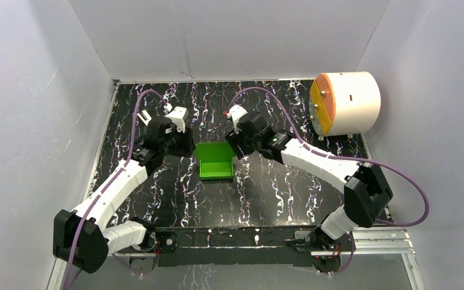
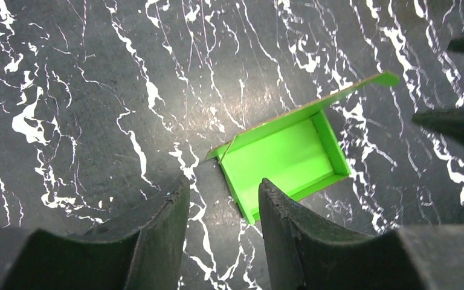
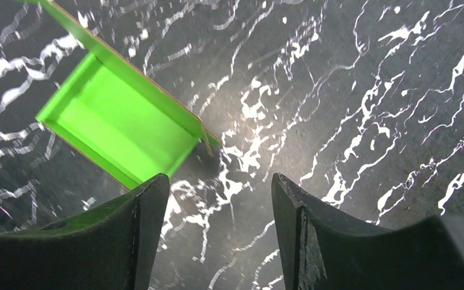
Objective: Fold the paper box
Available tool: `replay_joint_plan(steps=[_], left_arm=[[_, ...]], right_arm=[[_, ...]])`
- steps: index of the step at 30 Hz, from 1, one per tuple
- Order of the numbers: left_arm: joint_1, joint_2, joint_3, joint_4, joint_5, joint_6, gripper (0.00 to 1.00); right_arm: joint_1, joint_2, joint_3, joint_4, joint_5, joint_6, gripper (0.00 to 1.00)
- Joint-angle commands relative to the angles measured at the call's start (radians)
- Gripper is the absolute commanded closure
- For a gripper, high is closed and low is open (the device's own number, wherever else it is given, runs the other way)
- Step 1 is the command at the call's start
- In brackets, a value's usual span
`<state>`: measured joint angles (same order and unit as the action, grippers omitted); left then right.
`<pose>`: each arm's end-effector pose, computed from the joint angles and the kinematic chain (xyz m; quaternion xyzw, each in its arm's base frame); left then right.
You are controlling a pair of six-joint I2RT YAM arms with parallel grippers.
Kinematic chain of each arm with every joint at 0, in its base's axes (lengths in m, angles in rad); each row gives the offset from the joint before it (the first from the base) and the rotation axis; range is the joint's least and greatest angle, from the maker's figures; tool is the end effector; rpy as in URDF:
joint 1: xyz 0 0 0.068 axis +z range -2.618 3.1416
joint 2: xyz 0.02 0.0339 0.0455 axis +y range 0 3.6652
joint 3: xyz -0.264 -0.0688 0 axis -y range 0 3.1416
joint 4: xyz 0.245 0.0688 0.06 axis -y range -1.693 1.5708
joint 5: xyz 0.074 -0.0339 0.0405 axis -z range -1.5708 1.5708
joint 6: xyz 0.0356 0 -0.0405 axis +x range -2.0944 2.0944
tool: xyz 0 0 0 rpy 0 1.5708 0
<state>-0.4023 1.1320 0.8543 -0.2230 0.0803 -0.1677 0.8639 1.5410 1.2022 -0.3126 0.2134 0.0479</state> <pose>0.2344 -0.1028 0.2905 0.1209 0.8512 -0.1764 0.4792 0.2328 0.2610 0.2866 -0.3102 0.8367 0.1085 0.4381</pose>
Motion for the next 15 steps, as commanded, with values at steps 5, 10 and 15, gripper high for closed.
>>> replay_joint_plan(steps=[5, 10, 15], left_arm=[[0.032, -0.017, -0.019, -0.003, 0.103, 0.142, 0.52], [0.045, 0.04, -0.012, 0.005, 0.133, 0.163, 0.5], [0.056, 0.113, 0.013, 0.003, 0.152, 0.208, 0.5]], right_arm=[[-0.151, -0.105, -0.219, 0.26, -0.361, -0.207, 0.25], [-0.197, -0.066, -0.263, 0.384, -0.481, -0.246, 0.26], [-0.216, -0.018, -0.282, 0.477, -0.551, -0.28, 0.29]])
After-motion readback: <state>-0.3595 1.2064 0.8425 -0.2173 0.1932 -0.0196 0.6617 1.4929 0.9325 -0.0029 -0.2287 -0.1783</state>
